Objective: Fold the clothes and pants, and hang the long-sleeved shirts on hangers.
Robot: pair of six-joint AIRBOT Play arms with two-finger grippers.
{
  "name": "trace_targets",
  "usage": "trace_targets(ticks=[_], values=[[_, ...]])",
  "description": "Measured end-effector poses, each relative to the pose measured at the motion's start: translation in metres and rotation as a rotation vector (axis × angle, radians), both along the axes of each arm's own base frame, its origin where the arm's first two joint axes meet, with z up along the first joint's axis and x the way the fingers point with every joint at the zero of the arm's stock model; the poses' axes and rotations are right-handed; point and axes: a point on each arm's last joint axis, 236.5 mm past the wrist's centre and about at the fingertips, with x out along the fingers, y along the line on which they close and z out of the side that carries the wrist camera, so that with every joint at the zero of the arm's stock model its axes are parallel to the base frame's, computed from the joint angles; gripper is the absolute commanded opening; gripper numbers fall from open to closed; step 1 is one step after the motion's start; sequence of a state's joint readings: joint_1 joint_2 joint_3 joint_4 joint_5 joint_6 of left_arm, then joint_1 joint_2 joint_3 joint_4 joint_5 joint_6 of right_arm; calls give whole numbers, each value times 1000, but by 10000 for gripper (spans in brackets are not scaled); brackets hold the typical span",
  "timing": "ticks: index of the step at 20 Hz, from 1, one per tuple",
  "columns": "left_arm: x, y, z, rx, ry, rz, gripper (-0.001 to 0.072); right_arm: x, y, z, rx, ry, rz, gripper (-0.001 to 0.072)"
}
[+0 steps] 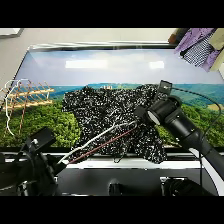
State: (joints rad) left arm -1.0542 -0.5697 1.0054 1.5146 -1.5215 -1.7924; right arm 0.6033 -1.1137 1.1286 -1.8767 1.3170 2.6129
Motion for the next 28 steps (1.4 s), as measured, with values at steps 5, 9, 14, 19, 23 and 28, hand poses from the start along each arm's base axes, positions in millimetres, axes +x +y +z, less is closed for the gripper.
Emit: trace_targets(ticks=[5, 9, 14, 19, 23, 28], values=[[10, -16, -2, -27, -40, -34, 22, -2, 0, 8, 13, -12, 11, 40], [7, -26, -3, -45, -37, -78, 22, 1, -7, 18, -14, -40, 16, 40], [11, -34, -11, -38, -57, -120, 22, 7, -6, 44, -13, -83, 46, 41], [33, -54, -23, -39, -119, -131, 22, 1, -3, 86, 25, -116, 88, 40], [51, -67, -30, -35, -174, -132, 22, -14, -13, 112, 37, -128, 82, 41], [73, -85, -33, -64, -220, -108, 22, -34, -24, 129, 47, -124, 73, 41]])
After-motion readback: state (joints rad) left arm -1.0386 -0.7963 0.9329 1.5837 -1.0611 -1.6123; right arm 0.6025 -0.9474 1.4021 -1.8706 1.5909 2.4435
